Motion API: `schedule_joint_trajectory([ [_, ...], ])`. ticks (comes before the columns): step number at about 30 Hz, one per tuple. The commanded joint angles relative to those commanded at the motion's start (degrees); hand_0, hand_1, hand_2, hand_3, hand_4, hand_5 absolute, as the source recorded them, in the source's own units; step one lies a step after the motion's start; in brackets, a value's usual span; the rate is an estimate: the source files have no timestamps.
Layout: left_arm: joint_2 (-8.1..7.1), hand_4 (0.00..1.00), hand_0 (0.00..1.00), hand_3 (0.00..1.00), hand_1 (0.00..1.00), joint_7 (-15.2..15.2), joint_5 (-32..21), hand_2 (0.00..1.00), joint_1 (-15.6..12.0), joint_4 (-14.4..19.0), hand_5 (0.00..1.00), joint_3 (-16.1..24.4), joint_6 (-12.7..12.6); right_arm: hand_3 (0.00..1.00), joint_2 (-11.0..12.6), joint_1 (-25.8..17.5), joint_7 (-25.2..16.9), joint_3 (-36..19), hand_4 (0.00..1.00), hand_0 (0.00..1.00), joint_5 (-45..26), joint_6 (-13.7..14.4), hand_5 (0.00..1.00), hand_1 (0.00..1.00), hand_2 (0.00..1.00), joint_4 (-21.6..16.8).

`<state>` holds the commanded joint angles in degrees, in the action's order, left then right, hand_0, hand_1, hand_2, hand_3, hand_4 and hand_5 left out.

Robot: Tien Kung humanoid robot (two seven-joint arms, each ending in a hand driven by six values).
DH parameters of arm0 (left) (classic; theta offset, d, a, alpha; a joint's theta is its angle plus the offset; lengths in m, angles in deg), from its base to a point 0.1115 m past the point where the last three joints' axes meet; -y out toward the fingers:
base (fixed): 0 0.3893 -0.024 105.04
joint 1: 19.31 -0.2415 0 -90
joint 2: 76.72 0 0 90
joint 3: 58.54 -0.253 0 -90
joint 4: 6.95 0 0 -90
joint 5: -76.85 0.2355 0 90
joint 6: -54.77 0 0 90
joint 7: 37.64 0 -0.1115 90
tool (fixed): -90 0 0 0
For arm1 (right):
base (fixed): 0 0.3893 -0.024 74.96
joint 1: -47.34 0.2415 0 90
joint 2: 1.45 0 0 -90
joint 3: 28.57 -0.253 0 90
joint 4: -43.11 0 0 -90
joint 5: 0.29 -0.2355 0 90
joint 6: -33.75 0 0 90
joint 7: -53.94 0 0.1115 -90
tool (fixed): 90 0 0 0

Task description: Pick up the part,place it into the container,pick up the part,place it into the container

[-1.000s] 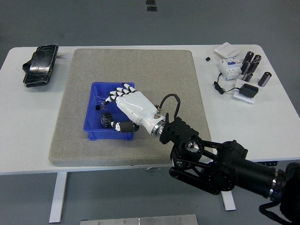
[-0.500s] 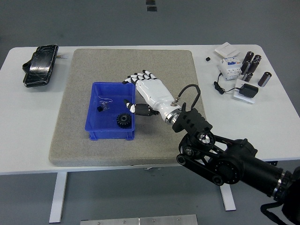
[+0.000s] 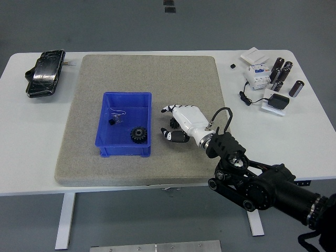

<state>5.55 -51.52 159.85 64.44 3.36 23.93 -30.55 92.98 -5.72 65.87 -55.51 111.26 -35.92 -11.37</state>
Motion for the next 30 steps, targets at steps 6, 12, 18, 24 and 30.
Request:
schedule_joint_trajectory([
  [6,-0.03,0.693,0.674,0.633,0.646,0.0,0.0,0.611,0.1,0.0,0.609,0.0,0.0,0.757,-0.7,0.7,-0.4,0.9,0.658,0.605,0.2,-0.2,0.365,0.641,0.740,2.7],
  [12,-0.05,0.691,0.674,0.632,0.645,0.1,-0.1,0.612,0.2,0.0,0.609,-0.1,0.0,0.715,-0.8,0.9,-1.1,1.4,0.639,0.529,-0.1,0.0,0.363,0.578,0.685,3.8],
  [18,-0.08,0.689,0.674,0.625,0.646,0.3,-0.1,0.612,0.2,0.0,0.610,-0.1,0.0,0.633,-0.6,1.0,-1.5,1.4,0.424,0.446,0.2,0.4,0.188,0.471,0.580,4.5],
  [24,-0.03,0.688,0.674,0.625,0.646,0.7,-0.4,0.612,0.2,0.0,0.616,-0.4,-0.1,0.552,-0.4,1.2,-1.9,1.4,0.374,0.429,0.2,1.0,0.051,0.424,0.502,4.5],
  [30,-0.02,0.687,0.674,0.625,0.645,0.9,-0.5,0.611,0.3,0.0,0.618,-0.5,-0.2,0.512,-0.4,1.3,-2.5,1.5,0.338,0.416,0.0,1.8,0.002,0.401,0.456,4.9],
])
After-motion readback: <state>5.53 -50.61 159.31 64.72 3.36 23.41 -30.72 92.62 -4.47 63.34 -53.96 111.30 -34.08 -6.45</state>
